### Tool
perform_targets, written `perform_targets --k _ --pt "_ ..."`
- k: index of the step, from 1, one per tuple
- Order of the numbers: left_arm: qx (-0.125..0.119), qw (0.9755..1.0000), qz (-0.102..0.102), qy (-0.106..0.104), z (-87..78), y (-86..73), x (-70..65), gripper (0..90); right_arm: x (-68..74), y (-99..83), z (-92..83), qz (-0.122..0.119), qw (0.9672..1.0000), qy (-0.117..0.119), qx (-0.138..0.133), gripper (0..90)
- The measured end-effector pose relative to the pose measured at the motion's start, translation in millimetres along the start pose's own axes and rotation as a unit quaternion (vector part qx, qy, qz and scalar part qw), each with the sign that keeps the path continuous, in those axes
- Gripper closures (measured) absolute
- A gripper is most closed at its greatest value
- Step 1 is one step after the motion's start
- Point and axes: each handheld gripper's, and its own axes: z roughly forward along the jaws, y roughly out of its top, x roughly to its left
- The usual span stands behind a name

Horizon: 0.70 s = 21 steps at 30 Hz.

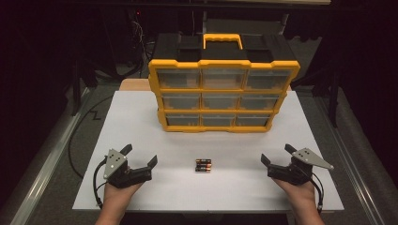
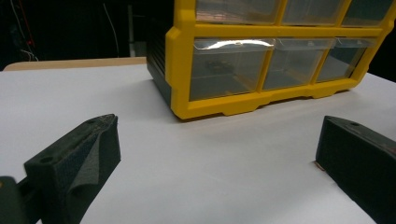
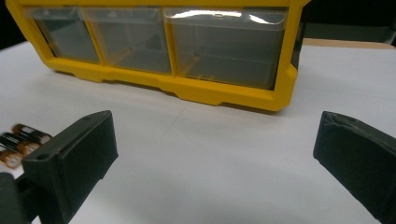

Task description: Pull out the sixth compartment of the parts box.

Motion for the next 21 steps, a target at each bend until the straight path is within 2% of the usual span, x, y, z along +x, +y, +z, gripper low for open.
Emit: perform_targets --k 2,13,21 --pt "0.003 0.9999 0.012 -0.002 1.6 -0.5 -1.6 0.9 -0.6 -0.5 -0.2 -0.008 1.0 -0.004 0.002 0.9" --pt "0.008 0.9999 0.014 -0.006 6.9 -3.0 0.5 0.9 -2.8 -3.0 -1.0 -0.014 0.9998 -0.015 0.006 0.9" --pt "0.009 0.9998 0.014 -0.007 10.2 -3.2 0.6 0.9 -0.4 -4.5 -1.6 -0.033 0.9992 -0.02 0.008 0.9"
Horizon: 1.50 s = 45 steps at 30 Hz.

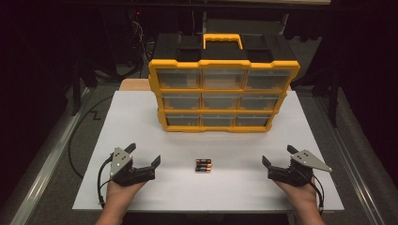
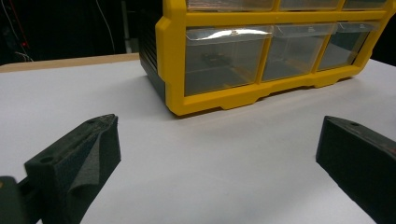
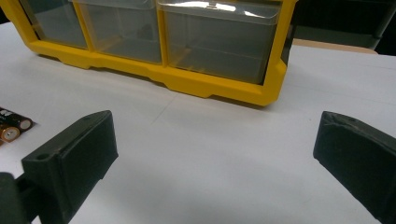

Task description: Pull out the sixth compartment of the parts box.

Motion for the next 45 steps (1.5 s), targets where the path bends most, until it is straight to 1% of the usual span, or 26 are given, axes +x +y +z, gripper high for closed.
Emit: perform_targets --k 4,8,9,11,13,16,18,20,22,24,30,35,38,45 --pt "0.001 1.0 0.002 0.001 1.0 -0.1 -0.6 0.9 -0.1 -0.7 -0.3 0.0 1.0 -0.004 0.003 0.9" --pt "-0.003 1.0 0.003 0.003 0.4 0.2 -0.1 0.5 0.0 -0.2 -0.3 -0.011 0.9998 -0.017 0.006 0.9" --pt "-0.006 1.0 0.007 -0.001 0.0 0.3 -0.5 0.5 0.2 0.0 -0.1 -0.015 0.9997 -0.021 0.008 0.9" --pt "-0.004 0.9999 0.01 0.0 0.3 0.3 -1.2 0.5 0.2 0.0 0.6 -0.016 0.9995 -0.025 0.008 0.9" --pt "-0.005 1.0 0.008 0.0 0.3 0.4 -1.5 0.5 -0.6 0.2 1.7 -0.014 0.9996 -0.024 0.008 0.9" --pt "-0.005 1.0 0.007 -0.001 0.4 0.4 -1.7 0.5 -0.4 1.0 4.5 -0.018 0.9995 -0.023 0.012 0.9" --pt "-0.002 1.0 0.004 -0.003 0.5 0.3 -1.4 0.5 -0.8 2.7 6.9 -0.02 0.9996 -0.021 0.002 0.9" --pt "-0.002 1.0 0.002 -0.002 0.2 0.5 -0.9 0.5 -1.0 5.3 9.2 -0.022 0.9996 -0.02 0.002 0.8" --pt "-0.004 1.0 0.0 -0.002 0.3 0.7 -0.7 0.4 -2.3 8.7 12.0 -0.02 0.9996 -0.019 -0.003 0.8" --pt "-0.004 1.0 0.002 -0.002 0.3 0.6 -0.8 0.5 -3.9 13.7 15.2 -0.024 0.9995 -0.02 -0.005 0.9" --pt "-0.008 0.9999 -0.001 -0.007 -0.1 0.6 -1.5 0.5 -6.7 22.1 21.3 -0.01 0.9998 -0.017 -0.009 0.8" --pt "-0.01 0.9999 0.0 -0.009 0.2 0.4 -2.5 0.5 -9.1 28.2 25.7 -0.005 0.9998 -0.017 -0.009 0.8" --pt "-0.012 0.9999 0.0 -0.009 0.1 0.3 -2.3 0.5 -10.3 32.3 29.9 -0.013 0.9997 -0.019 -0.01 0.9" --pt "-0.014 0.9998 0.001 -0.011 0.6 -0.6 -2.9 0.5 -15.4 39.4 40.8 -0.014 0.9996 -0.018 -0.014 0.9"
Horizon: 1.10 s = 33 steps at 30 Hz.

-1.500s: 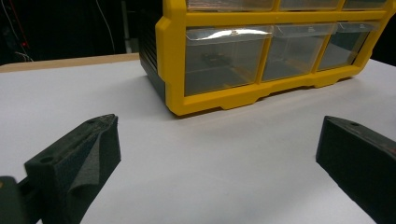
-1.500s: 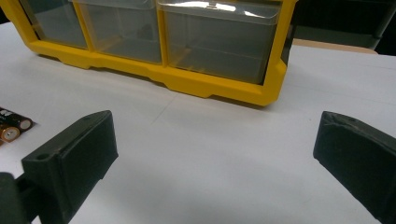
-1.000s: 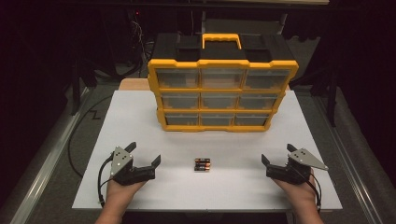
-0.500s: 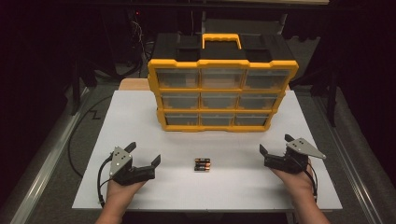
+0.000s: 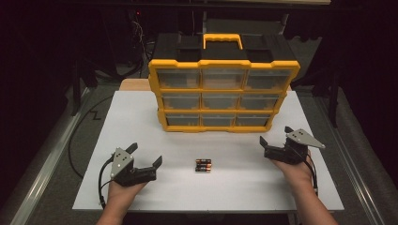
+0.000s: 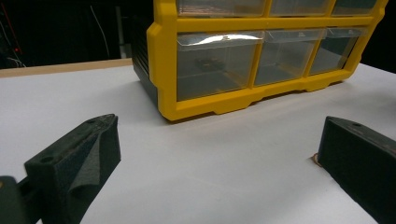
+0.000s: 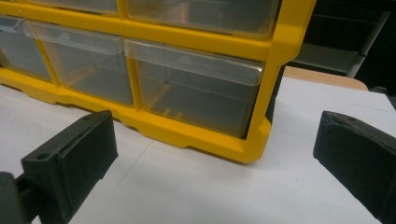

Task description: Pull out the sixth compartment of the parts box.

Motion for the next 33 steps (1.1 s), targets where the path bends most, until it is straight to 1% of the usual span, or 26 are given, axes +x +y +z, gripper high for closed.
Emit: perform_targets --k 2,3,4,6,7,8,9,12,14,17,20,24,25,29,30,33 --pt "0.001 1.0 0.001 0.0 0.0 -0.1 -0.1 0.5 -0.5 0.6 1.4 -0.002 1.0 -0.002 0.0 0.9" --pt "0.001 1.0 0.001 0.0 0.2 -0.3 0.0 0.5 -1.0 1.6 3.5 -0.01 0.9999 -0.008 0.0 0.9" --pt "0.002 1.0 0.002 0.001 0.6 -0.5 -0.1 0.5 -2.6 2.3 7.7 -0.015 0.9999 -0.008 0.0 0.9" --pt "0.003 1.0 0.002 0.001 0.8 -0.6 0.0 0.5 -3.5 2.2 9.6 -0.013 0.9999 -0.007 0.002 0.9" --pt "0.002 1.0 0.0 0.002 1.5 -1.1 -0.3 0.5 -6.3 1.0 15.0 -0.015 0.9998 -0.009 0.009 0.9" --pt "0.002 1.0 0.0 0.002 1.5 -1.1 -0.3 0.5 -6.3 1.0 15.0 -0.015 0.9998 -0.009 0.009 0.9" --pt "0.004 1.0 0.002 0.004 1.5 -1.3 -0.3 0.5 -7.0 -0.4 19.4 -0.015 0.9997 -0.007 0.016 0.9" --pt "0.003 0.9999 0.004 0.009 1.0 -1.5 -0.6 0.5 -4.6 -1.4 22.0 -0.025 0.9995 -0.011 0.016 0.9" --pt "0.002 0.9999 0.005 0.011 1.1 -1.8 -1.0 0.5 -2.6 -1.9 21.8 -0.032 0.9993 -0.014 0.013 0.9" --pt "0.003 1.0 0.005 0.008 1.9 -2.2 -1.6 0.5 -1.8 -2.8 20.4 -0.027 0.9995 -0.011 0.014 0.8" --pt "0.005 0.9999 0.007 0.007 2.8 -2.9 -2.2 0.5 -4.3 -5.0 19.6 -0.024 0.9995 -0.012 0.015 0.8" --pt "0.008 0.9999 0.007 0.007 3.4 -3.3 -1.6 0.5 -6.4 -9.2 19.1 -0.021 0.9993 -0.013 0.026 0.8" --pt "0.009 0.9999 0.008 0.007 3.5 -3.6 -1.5 0.5 -7.2 -11.3 18.2 -0.027 0.999 -0.018 0.032 0.8" --pt "0.009 0.9999 0.008 0.006 3.1 -3.6 -0.9 0.5 -8.4 -14.6 16.8 -0.024 0.9991 -0.019 0.031 0.8" --pt "0.007 0.9999 0.008 0.005 2.9 -3.4 -0.8 0.5 -9.5 -16.9 16.8 -0.028 0.9986 -0.022 0.038 0.8" --pt "0.008 0.9999 0.009 0.004 2.9 -3.5 -1.2 0.5 -10.3 -17.8 16.3 -0.031 0.9984 -0.024 0.04 0.8"
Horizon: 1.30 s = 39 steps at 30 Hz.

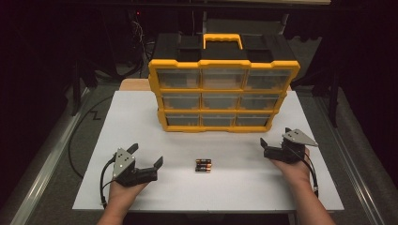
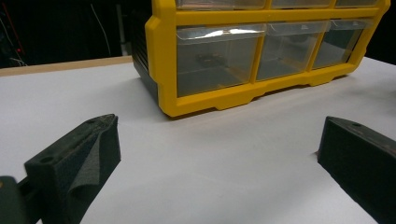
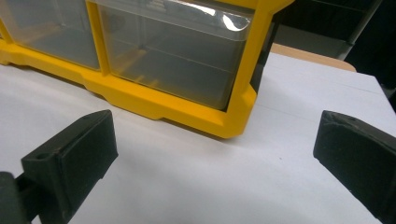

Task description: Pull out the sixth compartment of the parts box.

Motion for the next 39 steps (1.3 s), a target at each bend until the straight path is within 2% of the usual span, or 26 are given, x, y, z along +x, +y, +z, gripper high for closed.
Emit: perform_targets --k 7,12,13,14,19,21,22,23,25,26,27,28,32,34,36,37,38,39 --pt "-0.003 1.0 0.0 0.001 -1.2 0.5 -0.5 0.5 1.8 0.0 -4.1 -0.043 0.999 -0.011 -0.001 0.9" --pt "-0.006 1.0 -0.002 -0.001 -1.1 0.4 -0.3 0.5 5.7 -1.1 -4.1 -0.087 0.9961 -0.016 0.003 0.9" --pt "-0.006 1.0 -0.002 -0.001 -1.1 0.4 -0.3 0.5 5.7 -1.1 -4.1 -0.087 0.9961 -0.016 0.003 0.9" --pt "-0.01 0.9999 -0.001 -0.001 -1.1 0.4 -0.7 0.5 7.8 -2.1 -3.1 -0.104 0.9945 -0.015 0.007 0.9" --pt "-0.01 0.9999 0.0 -0.003 -0.8 0.2 -1.2 0.5 12.7 -4.2 -1.7 -0.141 0.9897 -0.016 0.015 0.9" --pt "-0.009 1.0 0.0 -0.003 -0.7 0.1 -1.0 0.4 14.9 -5.2 -1.0 -0.16 0.9868 -0.018 0.018 0.9" --pt "-0.009 1.0 0.0 -0.003 -0.7 0.1 -1.0 0.5 14.9 -5.2 -1.0 -0.16 0.9868 -0.018 0.018 0.9" --pt "-0.009 1.0 -0.001 -0.004 -0.7 0.1 -0.9 0.5 17.1 -6.6 0.0 -0.179 0.9834 -0.02 0.025 0.9" --pt "-0.011 0.9999 0.001 -0.005 -0.9 0.0 -0.8 0.5 18.5 -7.4 0.8 -0.192 0.9808 -0.021 0.028 0.9" --pt "-0.011 0.9999 0.001 -0.005 -0.9 0.0 -0.8 0.5 18.5 -7.4 0.8 -0.192 0.9808 -0.021 0.028 0.9" --pt "-0.011 0.9999 0.001 -0.005 -0.9 0.0 -0.7 0.5 20.9 -8.2 1.1 -0.214 0.9761 -0.027 0.03 0.9" --pt "-0.011 0.9999 0.001 -0.005 -0.9 -0.1 -0.7 0.5 21.7 -8.4 1.1 -0.223 0.9738 -0.03 0.03 0.9" --pt "-0.011 0.9999 0.0 -0.006 -0.8 0.1 -1.0 0.5 23.4 -9.1 0.5 -0.247 0.9675 -0.04 0.034 0.9" --pt "-0.011 0.9999 0.001 -0.007 -0.8 0.0 -1.0 0.5 24.2 -9.4 0.0 -0.261 0.9633 -0.049 0.036 0.9" --pt "-0.011 0.9999 0.001 -0.007 -0.8 0.0 -1.1 0.5 25.3 -9.4 -0.9 -0.279 0.9575 -0.063 0.036 0.9" --pt "-0.011 0.9999 0.002 -0.007 -0.9 0.0 -1.2 0.5 25.3 -9.4 -0.9 -0.279 0.9575 -0.063 0.036 0.9" --pt "-0.011 0.9999 0.003 -0.006 -0.8 -0.1 -1.2 0.5 25.5 -9.3 -1.6 -0.291 0.9534 -0.07 0.035 0.9" --pt "-0.011 0.9999 0.003 -0.006 -0.7 -0.2 -1.3 0.5 25.8 -9.6 -1.7 -0.295 0.952 -0.074 0.036 0.9"
